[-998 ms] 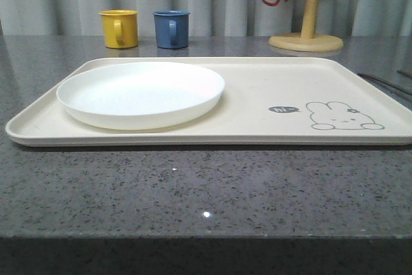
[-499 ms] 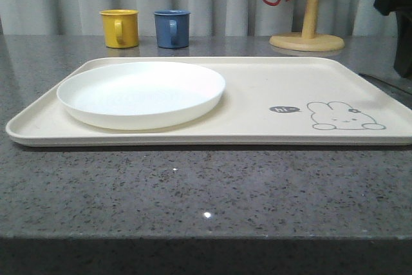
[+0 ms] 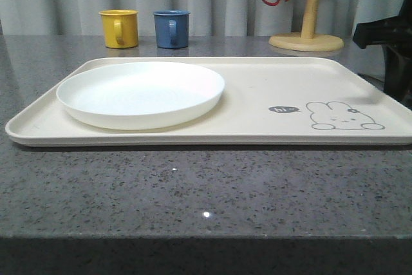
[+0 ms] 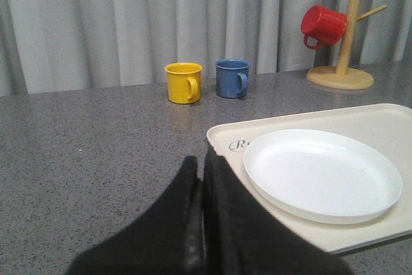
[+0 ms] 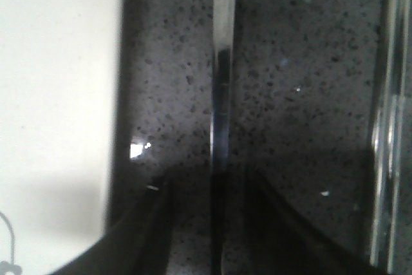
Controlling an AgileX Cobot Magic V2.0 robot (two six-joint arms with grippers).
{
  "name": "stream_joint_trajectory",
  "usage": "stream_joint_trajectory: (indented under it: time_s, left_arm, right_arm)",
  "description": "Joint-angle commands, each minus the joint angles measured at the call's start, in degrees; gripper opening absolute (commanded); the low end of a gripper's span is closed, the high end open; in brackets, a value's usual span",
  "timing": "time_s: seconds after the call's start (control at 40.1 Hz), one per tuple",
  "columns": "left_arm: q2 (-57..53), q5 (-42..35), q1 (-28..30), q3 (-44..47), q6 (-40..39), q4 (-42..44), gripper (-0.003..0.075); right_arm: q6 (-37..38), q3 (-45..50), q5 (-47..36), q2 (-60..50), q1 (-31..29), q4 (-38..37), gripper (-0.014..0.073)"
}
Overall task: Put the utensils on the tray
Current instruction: 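Grasp the silver fork with the right gripper and lift it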
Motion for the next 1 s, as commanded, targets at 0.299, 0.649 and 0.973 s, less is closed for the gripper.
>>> stream_joint_trajectory:
  time_s: [0.299,0.649,0.973]
  left_arm:
    - [0.8,-4.6,0.1,-1.5,-0.5,-0.3,-0.0018]
    - [0.8,-4.6,0.1,-1.5,-0.5,-0.3,-0.0018]
    - [0.8,-4.6,0.1,-1.5,-0.5,-0.3,-0.0018]
  right_arm:
    - [0.0,-1.8,-0.7,-4.1,-0.1,0.3,-0.0034]
    - [12.5,-12.4,9.3,-7.9,10.3,-2.3,-0.0034]
    - [23.6,-22.0,12.4,1.3,22.8,-4.7,-0.0034]
